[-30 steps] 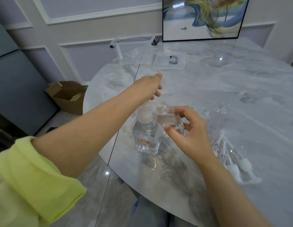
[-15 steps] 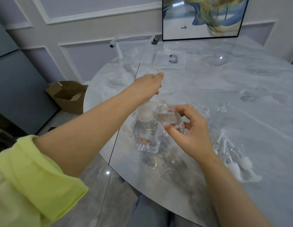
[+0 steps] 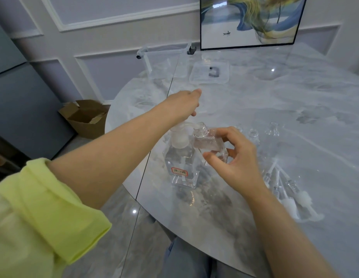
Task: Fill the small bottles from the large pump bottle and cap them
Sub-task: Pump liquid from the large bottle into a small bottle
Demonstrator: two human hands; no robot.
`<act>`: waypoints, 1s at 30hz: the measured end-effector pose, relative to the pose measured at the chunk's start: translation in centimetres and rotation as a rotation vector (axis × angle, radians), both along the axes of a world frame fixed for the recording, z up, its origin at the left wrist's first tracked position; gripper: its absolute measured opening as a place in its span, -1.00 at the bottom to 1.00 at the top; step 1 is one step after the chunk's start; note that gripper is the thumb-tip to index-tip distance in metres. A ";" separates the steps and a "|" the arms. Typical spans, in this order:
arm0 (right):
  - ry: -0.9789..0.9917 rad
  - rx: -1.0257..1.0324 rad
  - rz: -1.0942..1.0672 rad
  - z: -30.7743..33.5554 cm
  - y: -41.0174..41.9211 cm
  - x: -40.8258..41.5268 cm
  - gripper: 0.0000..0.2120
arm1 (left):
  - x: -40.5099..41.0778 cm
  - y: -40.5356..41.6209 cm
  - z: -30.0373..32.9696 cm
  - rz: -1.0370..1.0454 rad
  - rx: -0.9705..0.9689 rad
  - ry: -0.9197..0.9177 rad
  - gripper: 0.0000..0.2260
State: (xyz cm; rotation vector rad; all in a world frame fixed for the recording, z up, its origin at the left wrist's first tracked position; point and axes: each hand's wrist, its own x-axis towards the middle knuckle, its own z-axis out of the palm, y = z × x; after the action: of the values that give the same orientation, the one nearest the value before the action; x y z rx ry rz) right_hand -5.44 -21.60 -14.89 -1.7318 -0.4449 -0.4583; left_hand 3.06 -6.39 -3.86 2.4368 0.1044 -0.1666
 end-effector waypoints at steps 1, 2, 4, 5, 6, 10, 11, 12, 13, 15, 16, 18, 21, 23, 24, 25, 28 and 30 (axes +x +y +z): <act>-0.002 0.003 0.002 0.0 0.0 0.0 -0.69 | 0.1 0.0 0.0 -0.002 -0.004 -0.014 -0.53; -0.007 0.003 0.004 0.0 0.0 0.0 -0.69 | 0.1 -0.1 0.0 -0.007 -0.005 -0.017 -0.53; -0.018 0.001 0.002 0.0 0.1 0.0 -0.69 | 0.1 -0.2 0.0 -0.019 0.011 0.015 -0.52; -0.016 0.000 0.000 0.0 0.1 0.0 -0.69 | 0.0 -0.2 0.0 -0.016 0.013 0.029 -0.52; -0.016 0.001 0.000 0.0 0.1 0.0 -0.69 | 0.0 -0.1 0.1 -0.008 0.005 0.028 -0.52; -0.018 0.004 0.001 -0.1 0.1 0.1 -0.68 | 0.0 -0.2 0.0 -0.004 0.025 0.035 -0.51; -0.012 0.005 0.005 -0.1 0.1 0.1 -0.68 | -0.1 -0.4 0.1 -0.016 0.065 0.052 -0.49; -0.003 0.013 0.009 -0.1 0.1 0.1 -0.68 | -0.2 -0.5 0.1 -0.022 0.095 0.052 -0.48; 0.003 0.025 0.009 -0.1 0.1 0.1 -0.68 | -0.3 -0.5 0.3 -0.022 0.106 0.031 -0.47; 0.003 0.041 0.012 -0.1 0.2 0.0 -0.68 | -0.4 -0.5 0.5 -0.008 0.097 -0.018 -0.47; 0.002 0.040 0.014 -0.1 0.2 -0.1 -0.68 | -0.4 -0.5 0.5 -0.009 0.105 -0.016 -0.47; 0.012 0.036 0.015 0.0 0.4 -0.1 -0.69 | -0.4 -0.5 0.5 -0.028 0.138 0.017 -0.45; 0.011 0.037 0.007 0.0 0.3 -0.1 -0.68 | -0.3 -0.6 0.9 -0.035 0.110 0.032 -0.47; 0.010 0.031 0.008 0.0 0.3 -0.1 -0.67 | 0.0 -0.6 1.0 -0.037 0.070 0.026 -0.49; 0.009 0.029 0.007 0.1 0.3 -0.1 -0.67 | 0.0 -0.6 1.0 -0.038 0.056 0.021 -0.50; 0.008 0.028 0.006 0.1 0.3 -0.2 -0.68 | 0.0 -0.6 0.9 -0.037 0.047 0.011 -0.50; -0.003 0.021 0.003 0.1 0.4 -0.2 -0.68 | -0.2 -0.5 0.5 -0.034 0.087 -0.015 -0.49; -0.021 0.015 -0.001 0.2 0.5 -0.3 -0.66 | -0.4 -0.3 0.2 -0.010 0.120 -0.023 -0.47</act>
State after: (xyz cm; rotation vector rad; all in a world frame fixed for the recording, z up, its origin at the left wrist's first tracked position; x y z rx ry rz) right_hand -5.70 -21.15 -14.67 -1.7143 -0.4543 -0.4802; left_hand 2.68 -6.71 -3.63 2.5590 0.0946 -0.1399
